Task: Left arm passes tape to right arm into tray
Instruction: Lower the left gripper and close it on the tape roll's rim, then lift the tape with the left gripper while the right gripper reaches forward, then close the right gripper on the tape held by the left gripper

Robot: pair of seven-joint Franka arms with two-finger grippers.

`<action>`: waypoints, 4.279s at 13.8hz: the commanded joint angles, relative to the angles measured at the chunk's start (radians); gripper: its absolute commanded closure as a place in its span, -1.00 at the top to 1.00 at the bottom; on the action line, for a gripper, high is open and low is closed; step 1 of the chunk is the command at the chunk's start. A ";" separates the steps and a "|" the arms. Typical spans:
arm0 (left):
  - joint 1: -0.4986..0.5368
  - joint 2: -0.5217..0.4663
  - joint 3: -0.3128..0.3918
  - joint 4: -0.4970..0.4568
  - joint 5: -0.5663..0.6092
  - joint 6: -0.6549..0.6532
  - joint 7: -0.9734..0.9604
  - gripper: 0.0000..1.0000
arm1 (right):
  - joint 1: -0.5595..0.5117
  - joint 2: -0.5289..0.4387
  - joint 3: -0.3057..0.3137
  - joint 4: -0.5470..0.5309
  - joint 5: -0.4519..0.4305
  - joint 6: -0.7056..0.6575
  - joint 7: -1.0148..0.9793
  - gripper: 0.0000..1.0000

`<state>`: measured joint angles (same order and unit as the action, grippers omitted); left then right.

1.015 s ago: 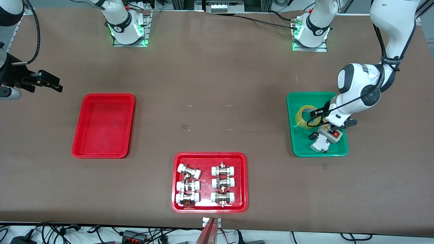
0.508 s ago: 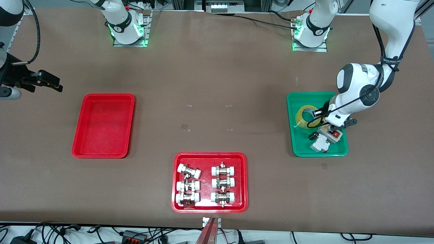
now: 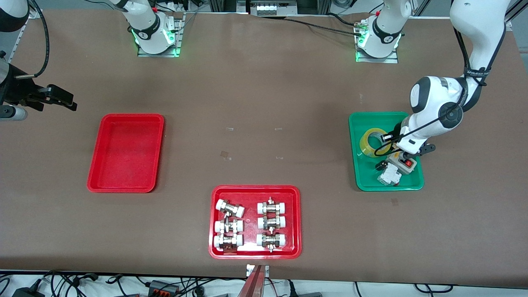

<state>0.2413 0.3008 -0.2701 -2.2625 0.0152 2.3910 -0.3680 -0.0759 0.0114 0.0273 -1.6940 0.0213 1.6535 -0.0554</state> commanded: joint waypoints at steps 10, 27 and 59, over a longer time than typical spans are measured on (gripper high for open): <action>0.001 -0.210 -0.086 0.459 -0.049 -0.668 0.026 -1.00 | 0.042 0.074 0.003 0.037 0.000 0.020 0.014 1.00; -0.441 0.176 -0.155 0.745 -0.471 -0.221 -0.385 -1.00 | 0.194 0.234 0.002 0.083 0.420 0.057 -0.003 1.00; -0.708 0.400 -0.118 0.897 -0.463 0.099 -0.856 -1.00 | 0.277 0.492 0.010 0.109 0.983 0.167 -0.337 1.00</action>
<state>-0.4431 0.6822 -0.4047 -1.4114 -0.4360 2.4829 -1.2123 0.2020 0.4905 0.0368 -1.6071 0.9830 1.8349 -0.3685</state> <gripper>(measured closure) 0.789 0.000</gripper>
